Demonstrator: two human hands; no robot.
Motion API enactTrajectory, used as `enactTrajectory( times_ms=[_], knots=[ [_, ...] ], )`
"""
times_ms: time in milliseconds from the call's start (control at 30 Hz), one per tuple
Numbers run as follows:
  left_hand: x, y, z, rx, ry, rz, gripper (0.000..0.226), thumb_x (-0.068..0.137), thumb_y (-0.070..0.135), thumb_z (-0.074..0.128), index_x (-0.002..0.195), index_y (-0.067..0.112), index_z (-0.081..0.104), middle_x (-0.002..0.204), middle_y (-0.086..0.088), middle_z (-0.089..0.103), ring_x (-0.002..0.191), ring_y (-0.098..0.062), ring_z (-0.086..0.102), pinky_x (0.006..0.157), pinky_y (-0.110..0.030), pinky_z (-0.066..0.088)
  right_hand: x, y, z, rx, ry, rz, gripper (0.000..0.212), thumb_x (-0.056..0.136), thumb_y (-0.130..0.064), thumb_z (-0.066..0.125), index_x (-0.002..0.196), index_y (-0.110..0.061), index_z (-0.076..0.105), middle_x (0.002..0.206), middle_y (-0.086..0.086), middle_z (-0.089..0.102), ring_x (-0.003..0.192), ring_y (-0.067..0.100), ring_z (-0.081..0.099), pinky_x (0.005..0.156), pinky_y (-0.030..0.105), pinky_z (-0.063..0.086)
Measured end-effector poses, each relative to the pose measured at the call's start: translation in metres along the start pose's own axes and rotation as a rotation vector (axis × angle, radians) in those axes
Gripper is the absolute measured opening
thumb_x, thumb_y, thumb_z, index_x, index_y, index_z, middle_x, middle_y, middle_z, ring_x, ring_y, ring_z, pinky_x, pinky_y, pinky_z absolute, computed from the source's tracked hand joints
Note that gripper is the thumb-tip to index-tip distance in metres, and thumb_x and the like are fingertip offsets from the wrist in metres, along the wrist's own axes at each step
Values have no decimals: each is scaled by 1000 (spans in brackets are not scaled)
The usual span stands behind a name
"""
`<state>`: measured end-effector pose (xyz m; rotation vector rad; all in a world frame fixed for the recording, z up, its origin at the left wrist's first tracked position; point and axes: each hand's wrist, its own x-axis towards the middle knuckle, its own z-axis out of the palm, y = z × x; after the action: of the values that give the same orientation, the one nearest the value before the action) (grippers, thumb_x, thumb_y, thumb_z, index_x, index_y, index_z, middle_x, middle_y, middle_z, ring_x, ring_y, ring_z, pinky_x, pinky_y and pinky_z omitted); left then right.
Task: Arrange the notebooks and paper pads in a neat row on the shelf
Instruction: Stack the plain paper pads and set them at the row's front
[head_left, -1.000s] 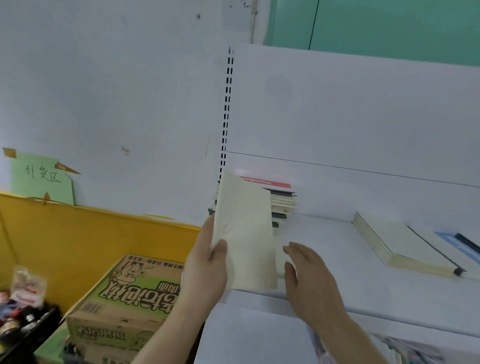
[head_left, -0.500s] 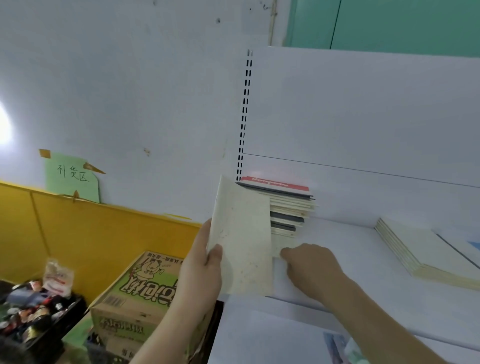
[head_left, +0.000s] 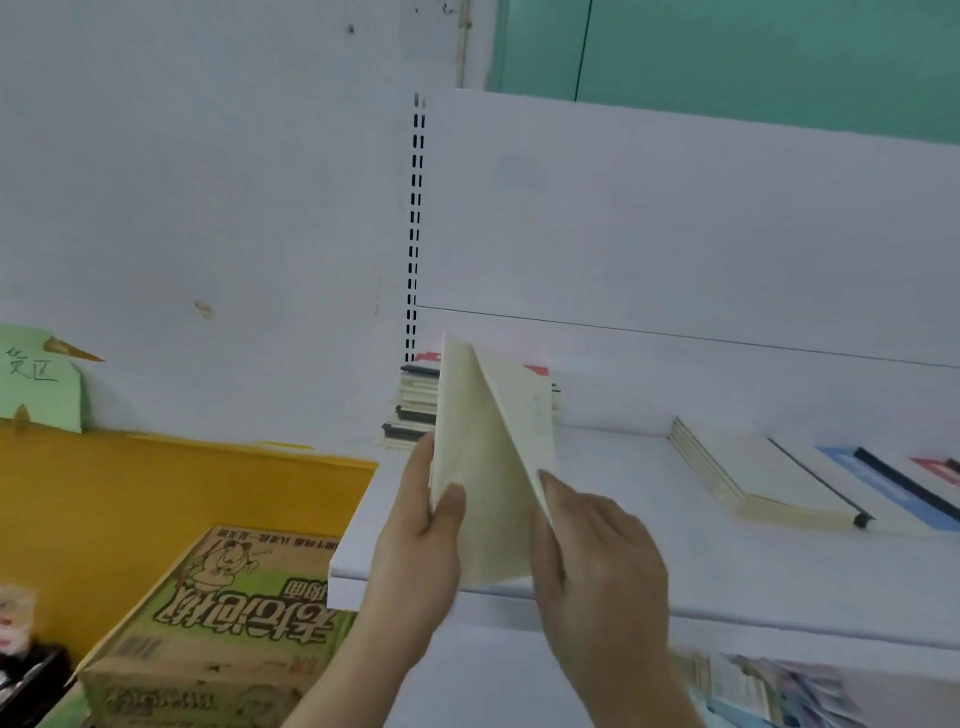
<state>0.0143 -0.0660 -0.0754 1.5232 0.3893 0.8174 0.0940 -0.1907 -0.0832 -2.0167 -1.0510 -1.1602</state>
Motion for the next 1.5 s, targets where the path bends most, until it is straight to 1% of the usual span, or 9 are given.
enactTrajectory(
  times_ms=[100,300,467,700,933,1067,1167,1333,1500],
  knots=[
    [0,-3,17,-125,-41,-58,43,106,22,42,136,54,44,125,18,65,114,-8,63,95,-39,54,-21,-13,17,53,-115,7,43,99,-34,43,127,-7,61,125,6,64,109,23,62,84,37,51],
    [-1,1,38,-90,-76,52,40,100,30,52,135,49,44,116,21,67,105,0,65,84,-29,58,-31,-1,7,152,-360,29,55,100,-38,20,151,-18,29,159,-4,22,145,16,21,112,41,32],
    [5,-3,66,-11,-53,95,49,101,20,51,141,44,39,120,23,61,102,9,59,79,-21,54,-31,41,-13,284,-337,63,52,98,-30,34,148,-16,35,158,-8,24,146,14,20,114,42,31],
    [6,-2,134,-13,-166,153,56,102,19,49,146,48,32,137,23,54,123,-1,54,102,-38,49,-24,136,-52,254,-363,616,86,77,-78,34,150,-40,12,159,-16,8,144,6,18,115,32,27],
    [19,-8,245,88,-231,122,57,103,26,45,145,57,24,134,33,50,113,12,52,93,-25,47,-25,243,-81,270,-481,593,105,66,-84,48,151,-39,6,154,-22,15,137,0,27,110,29,35],
    [32,-10,321,180,-149,61,58,103,28,42,151,47,15,124,21,52,96,9,54,70,-13,42,-6,320,-106,211,-685,480,115,66,-69,71,149,-38,-3,136,-41,5,117,-24,20,95,0,23],
    [41,-11,362,208,-111,20,58,104,27,42,154,40,16,136,15,49,102,-6,52,81,-24,42,12,365,-117,180,-686,428,100,75,-58,71,150,-34,11,122,-44,11,105,-30,18,80,-11,17],
    [67,-11,398,238,-114,-23,59,104,21,40,157,30,16,146,13,43,111,-5,44,92,-23,36,34,411,-107,110,-721,350,91,77,-63,66,150,-29,23,146,-18,30,130,2,27,96,9,23],
    [103,-22,406,421,-154,-71,31,99,13,39,125,29,42,98,22,54,82,3,52,65,-16,42,48,430,-82,117,-793,367,92,76,-66,64,150,-26,26,146,-9,30,133,10,27,101,20,25]
  ],
)
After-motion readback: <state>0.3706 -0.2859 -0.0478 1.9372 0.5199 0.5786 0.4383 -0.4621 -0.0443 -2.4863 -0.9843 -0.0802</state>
